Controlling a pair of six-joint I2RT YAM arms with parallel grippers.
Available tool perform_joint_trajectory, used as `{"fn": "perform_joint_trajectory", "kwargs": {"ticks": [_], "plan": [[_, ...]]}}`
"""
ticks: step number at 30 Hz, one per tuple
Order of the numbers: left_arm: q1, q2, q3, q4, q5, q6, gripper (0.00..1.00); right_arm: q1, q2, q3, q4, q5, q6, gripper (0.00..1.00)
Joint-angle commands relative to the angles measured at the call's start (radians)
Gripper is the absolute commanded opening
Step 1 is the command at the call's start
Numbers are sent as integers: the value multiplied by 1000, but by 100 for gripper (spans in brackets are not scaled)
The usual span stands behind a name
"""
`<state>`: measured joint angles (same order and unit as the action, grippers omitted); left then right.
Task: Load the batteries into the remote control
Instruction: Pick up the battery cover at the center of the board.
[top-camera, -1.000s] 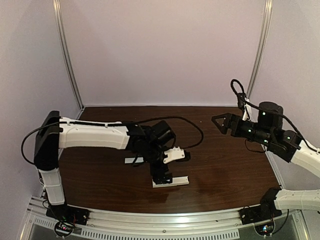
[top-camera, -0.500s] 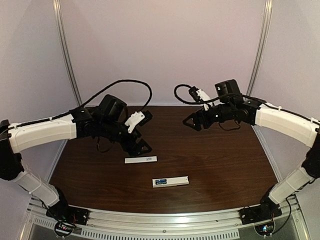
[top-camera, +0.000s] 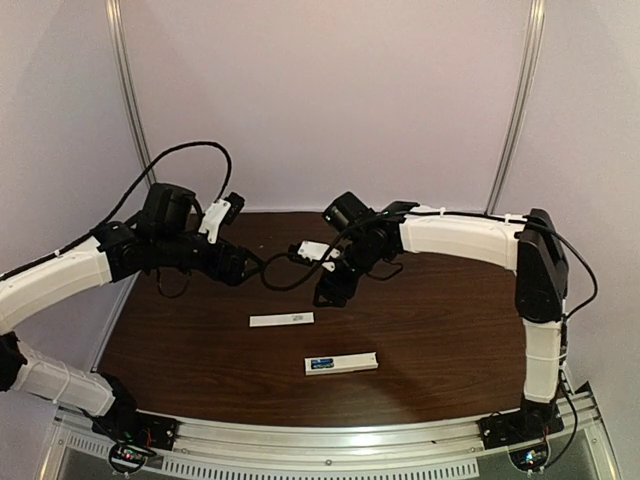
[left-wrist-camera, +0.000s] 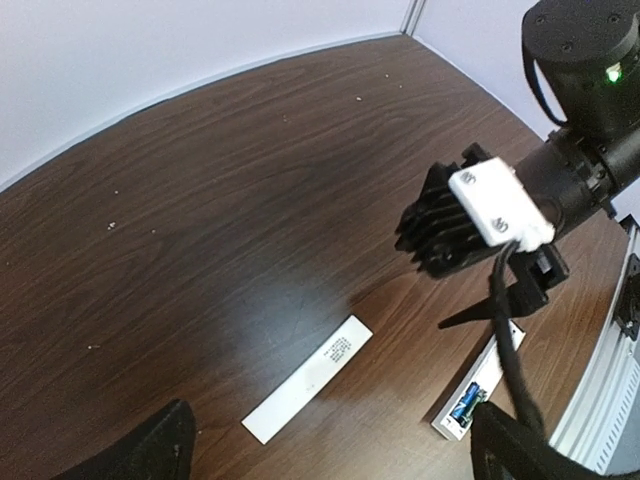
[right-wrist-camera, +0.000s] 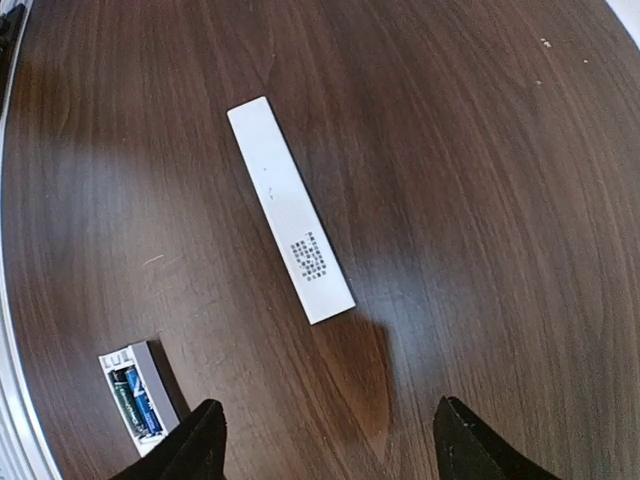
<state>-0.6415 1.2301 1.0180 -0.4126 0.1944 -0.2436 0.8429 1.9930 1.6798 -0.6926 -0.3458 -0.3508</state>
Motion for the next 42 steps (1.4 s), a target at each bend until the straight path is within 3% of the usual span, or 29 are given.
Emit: {"fn": "perform_joint_trajectory", "kwargs": {"ticks": [1, 7, 20, 30, 42], "plan": [[38, -48, -51, 39, -17, -48, 97, 56, 120, 124, -113, 70, -102, 71], [63, -87, -80, 40, -4, -54, 97, 65, 261, 281, -166, 23, -139, 70], [64, -141, -115, 57, -13, -43, 97, 68, 416, 426, -208, 36, -169, 67], [64, -146, -134, 70, 10, -46, 97, 67, 491, 457, -219, 16, -191, 65], [65, -138, -147, 80, 0, -49, 97, 61, 491, 374, -298, 22, -177, 47]]}}
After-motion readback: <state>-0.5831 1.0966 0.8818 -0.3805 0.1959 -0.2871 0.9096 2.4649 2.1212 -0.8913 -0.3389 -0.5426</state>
